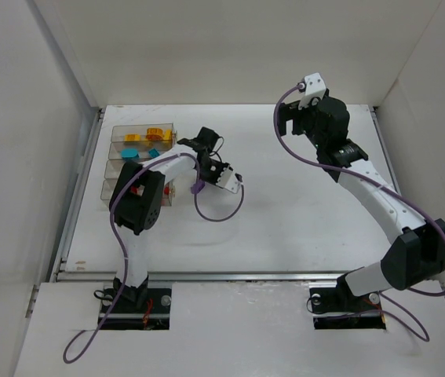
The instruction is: Sort the legos into containers by color
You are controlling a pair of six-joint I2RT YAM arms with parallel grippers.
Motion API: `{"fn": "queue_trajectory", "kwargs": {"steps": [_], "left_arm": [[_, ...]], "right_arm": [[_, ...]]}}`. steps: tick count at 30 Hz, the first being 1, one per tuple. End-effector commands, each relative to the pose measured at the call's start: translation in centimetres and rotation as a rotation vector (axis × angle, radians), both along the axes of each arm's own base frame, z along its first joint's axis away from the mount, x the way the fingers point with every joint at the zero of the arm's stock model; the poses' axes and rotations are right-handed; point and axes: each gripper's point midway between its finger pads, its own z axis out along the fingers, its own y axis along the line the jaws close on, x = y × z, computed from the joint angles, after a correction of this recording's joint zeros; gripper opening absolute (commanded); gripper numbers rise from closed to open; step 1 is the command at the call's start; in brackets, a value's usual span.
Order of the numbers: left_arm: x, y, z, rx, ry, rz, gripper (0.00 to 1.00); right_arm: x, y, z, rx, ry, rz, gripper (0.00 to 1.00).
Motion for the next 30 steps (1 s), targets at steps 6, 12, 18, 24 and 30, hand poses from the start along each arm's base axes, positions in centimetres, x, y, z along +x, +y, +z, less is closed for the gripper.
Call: {"fn": "queue_trajectory", "kwargs": {"steps": [6,12,18,24,30], "left_arm": [[0.2,-0.1,0.3,-0.027,0.034,0.107,0.00],[6.6,-1.8,9.0,-0.319,-0.009,0.438,0.00],[12.5,3.2,18.8,-0.700,0.047,0.998,0.00],[12.8,12.8,19.4,-0.791,0.200,1.309,0.00],[12.8,19.2,15.2,-0.770,0.215,1.543,0.00]], "right_arm": [[0.1,0.8,2.5,0.043,-0.070,0.026,1.00],[0.3,1.7,1.6,0.057,-0.043,0.068,1.00],[0.7,3.3,0.5,0.095,-0.003,0.125,1.00],[0.9,4.6,-0.1,0.114,0.022,0.182,1.00],[1.4,5.4,-0.1,0.125,0.030,0.214,1.00]]}}
